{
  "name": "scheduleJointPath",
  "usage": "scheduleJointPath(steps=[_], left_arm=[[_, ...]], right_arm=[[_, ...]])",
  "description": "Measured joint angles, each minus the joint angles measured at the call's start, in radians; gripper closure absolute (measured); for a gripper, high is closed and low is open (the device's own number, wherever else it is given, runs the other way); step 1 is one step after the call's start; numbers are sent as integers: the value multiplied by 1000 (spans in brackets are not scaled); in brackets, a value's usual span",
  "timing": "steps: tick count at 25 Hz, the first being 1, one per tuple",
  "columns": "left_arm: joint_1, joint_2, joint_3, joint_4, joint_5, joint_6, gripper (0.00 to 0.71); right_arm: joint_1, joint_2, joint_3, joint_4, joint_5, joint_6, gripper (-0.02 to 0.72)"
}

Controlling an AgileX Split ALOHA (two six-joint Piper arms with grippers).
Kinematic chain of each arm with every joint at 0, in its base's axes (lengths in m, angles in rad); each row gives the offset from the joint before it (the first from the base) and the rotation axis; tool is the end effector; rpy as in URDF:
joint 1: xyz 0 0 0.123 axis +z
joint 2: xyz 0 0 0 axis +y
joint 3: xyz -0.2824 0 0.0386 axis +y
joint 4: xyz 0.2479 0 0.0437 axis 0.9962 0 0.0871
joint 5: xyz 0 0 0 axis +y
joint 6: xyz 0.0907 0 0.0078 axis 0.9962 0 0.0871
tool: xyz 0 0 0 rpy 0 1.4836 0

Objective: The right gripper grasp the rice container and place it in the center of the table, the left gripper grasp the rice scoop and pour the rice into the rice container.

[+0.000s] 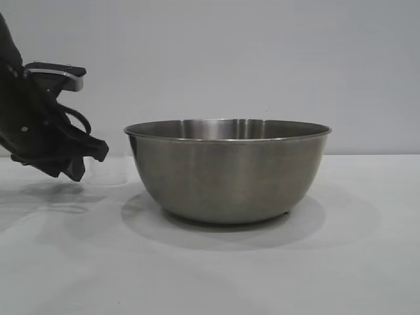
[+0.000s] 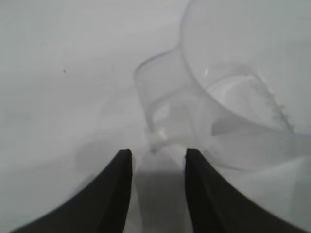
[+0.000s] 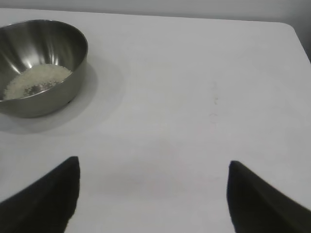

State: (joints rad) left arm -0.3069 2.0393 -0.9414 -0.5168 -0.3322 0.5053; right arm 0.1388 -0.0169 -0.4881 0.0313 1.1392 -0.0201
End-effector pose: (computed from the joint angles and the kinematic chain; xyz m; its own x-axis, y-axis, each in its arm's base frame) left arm 0.3679 -0.1013 0.0975 -0.6258 0.2111 -0.7509 0.1903 0.9749 0.1154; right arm -0.0098 0.0012 0.2676 -0.5138 -0.0788 -0.8543 -0.1659 0.9861 0.0088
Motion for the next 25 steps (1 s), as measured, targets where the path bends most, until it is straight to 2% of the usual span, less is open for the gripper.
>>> scheduleJointPath(steps=[6, 17, 21, 25], left_arm=[[0, -100, 0, -150, 174, 102, 485], [0, -288, 0, -170, 565, 109, 485], [0, -341, 0, -76, 703, 12, 485], [1, -388, 0, 116, 876, -166, 485]], right_arm=[[0, 0, 0, 0, 0, 0, 137], [0, 0, 0, 0, 0, 0, 137], [0, 0, 0, 0, 0, 0, 137], [0, 0, 0, 0, 0, 0, 137]])
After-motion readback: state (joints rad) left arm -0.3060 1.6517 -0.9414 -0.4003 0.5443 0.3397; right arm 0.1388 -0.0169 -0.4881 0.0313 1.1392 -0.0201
